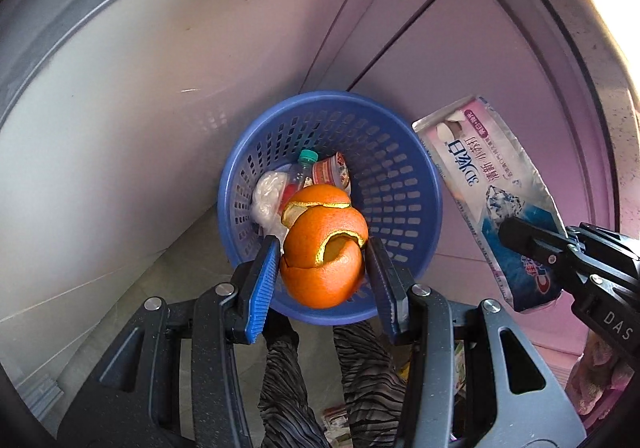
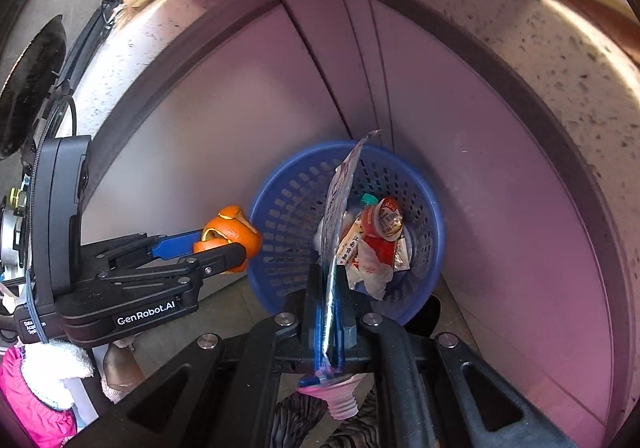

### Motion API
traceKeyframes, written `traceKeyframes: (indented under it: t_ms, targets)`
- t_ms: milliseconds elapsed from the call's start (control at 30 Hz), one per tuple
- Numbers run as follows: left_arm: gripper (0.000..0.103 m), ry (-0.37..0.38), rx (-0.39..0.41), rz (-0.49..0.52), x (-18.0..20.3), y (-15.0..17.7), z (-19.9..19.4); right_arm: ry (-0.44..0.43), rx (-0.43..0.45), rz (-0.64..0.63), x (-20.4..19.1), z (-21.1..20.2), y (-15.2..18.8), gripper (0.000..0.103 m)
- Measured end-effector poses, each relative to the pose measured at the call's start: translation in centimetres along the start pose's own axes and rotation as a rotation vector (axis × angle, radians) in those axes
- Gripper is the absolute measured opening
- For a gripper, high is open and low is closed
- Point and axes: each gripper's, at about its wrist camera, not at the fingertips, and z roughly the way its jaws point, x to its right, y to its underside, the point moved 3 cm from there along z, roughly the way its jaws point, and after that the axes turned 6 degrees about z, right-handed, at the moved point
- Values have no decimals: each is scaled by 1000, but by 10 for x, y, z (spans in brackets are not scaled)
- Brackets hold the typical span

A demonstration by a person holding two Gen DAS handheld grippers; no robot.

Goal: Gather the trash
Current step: 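Open both tools to drop the orange peel and toothpaste tube into the basket, then move both tools back up over the striped cloth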

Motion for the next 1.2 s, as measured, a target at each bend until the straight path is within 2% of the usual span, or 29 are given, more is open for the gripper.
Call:
traceKeyframes:
  t_ms: [167, 267, 333, 367, 467, 600, 933, 1133, 1200]
  targets:
    - [45, -23, -3, 12, 0, -2, 3, 10, 0, -7, 1, 6, -3, 3]
    - [49, -37, -2, 22, 0, -3, 2, 19, 5, -11, 2, 7, -2, 10]
    - [53, -45, -2, 25, 0, -3, 1, 23, 12, -7, 3, 7, -4, 23]
    - [55, -51, -1, 27, 0, -4, 0, 27, 18, -4, 3, 7, -5, 34]
    - [64, -63, 1, 26, 0, -4, -2, 38, 21, 1, 4, 5, -6, 37]
    - [64, -71, -8, 19, -1, -5, -4, 46, 27, 5, 4, 3, -8, 53]
    - [64, -86, -4, 17, -5, -3, -17, 34, 31, 3, 14, -8, -12, 60]
    - [64, -84, 21, 7, -6, 1, -41, 9, 43, -7, 9, -22, -7, 63]
    - [64, -83, 32, 3, -6, 4, -51, -3, 46, -18, 8, -32, -5, 67]
